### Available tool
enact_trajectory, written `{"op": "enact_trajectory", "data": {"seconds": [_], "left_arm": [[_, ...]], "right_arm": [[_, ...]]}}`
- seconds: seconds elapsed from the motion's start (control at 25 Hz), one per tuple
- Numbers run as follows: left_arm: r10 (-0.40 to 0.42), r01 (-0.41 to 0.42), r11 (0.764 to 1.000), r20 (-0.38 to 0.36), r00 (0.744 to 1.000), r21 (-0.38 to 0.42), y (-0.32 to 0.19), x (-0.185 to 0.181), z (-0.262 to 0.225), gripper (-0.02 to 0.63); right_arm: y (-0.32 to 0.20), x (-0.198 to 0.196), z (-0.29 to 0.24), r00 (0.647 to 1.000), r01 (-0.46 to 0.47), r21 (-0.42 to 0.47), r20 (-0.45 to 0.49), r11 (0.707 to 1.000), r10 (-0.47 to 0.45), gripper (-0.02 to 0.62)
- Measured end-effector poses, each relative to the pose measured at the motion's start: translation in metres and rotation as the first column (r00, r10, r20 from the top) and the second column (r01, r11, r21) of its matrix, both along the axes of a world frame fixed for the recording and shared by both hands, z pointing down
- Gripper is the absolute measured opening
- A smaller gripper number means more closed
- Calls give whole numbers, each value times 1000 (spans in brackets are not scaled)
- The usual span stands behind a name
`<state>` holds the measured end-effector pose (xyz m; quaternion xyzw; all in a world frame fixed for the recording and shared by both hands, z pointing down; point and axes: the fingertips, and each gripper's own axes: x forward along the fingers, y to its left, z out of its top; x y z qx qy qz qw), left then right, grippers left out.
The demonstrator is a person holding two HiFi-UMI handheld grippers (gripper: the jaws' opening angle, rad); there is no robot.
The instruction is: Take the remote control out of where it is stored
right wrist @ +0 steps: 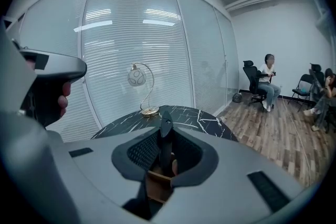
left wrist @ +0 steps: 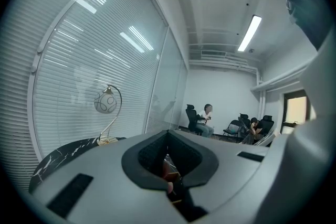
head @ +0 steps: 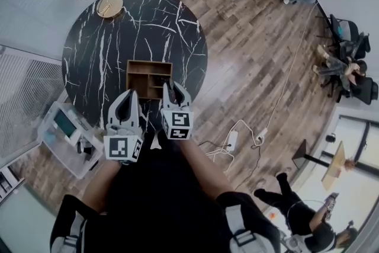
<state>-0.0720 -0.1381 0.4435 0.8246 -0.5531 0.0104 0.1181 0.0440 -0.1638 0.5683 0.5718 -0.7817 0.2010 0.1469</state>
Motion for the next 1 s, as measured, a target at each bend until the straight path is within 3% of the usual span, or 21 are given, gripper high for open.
{"op": "enact_trajectory", "data": {"seconds": [1.0], "left_arm": [[24, -24, 995, -4, 1000, 99, 16, 10, -36, 8]], "right_arm": [[15, 9, -72, 999, -26, 146, 27, 989, 22, 72]]}}
